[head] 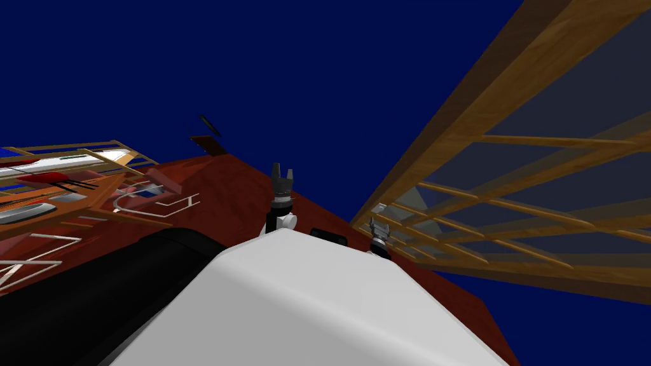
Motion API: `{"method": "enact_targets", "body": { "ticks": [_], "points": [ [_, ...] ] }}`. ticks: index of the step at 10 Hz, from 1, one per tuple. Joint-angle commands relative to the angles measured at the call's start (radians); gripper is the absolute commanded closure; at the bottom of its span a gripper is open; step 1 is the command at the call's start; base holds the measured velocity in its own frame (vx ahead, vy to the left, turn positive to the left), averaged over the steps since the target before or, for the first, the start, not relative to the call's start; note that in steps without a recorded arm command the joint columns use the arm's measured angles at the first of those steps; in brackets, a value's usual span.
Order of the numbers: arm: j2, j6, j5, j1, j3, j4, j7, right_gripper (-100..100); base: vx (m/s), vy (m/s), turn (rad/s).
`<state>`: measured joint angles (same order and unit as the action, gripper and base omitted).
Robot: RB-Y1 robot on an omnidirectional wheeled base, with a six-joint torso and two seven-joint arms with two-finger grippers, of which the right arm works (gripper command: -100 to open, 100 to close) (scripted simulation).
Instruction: Pull the door open
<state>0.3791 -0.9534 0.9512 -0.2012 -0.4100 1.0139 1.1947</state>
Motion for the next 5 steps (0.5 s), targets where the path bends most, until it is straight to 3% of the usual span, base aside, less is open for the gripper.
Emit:
{"method": "enact_targets", "body": {
  "ticks": [1, 3, 4, 5],
  "points": [
    [0.008, -0.016, 0.021, 0.005, -0.009, -0.032, 0.027, -100, -0.004, -0.042, 0.170],
    [0.019, -0.032, 0.051, 0.013, -0.019, -0.070, 0.058, -100, 0.001, -0.058, 0.163],
    [0.015, -0.026, 0.041, 0.011, -0.016, -0.057, 0.046, -100, 0.002, -0.030, 0.035],
    [-0.001, -0.020, 0.011, 0.031, 0.018, -0.087, 0.062, -100, 0.014, -0.025, 0.100]
  ]
}}
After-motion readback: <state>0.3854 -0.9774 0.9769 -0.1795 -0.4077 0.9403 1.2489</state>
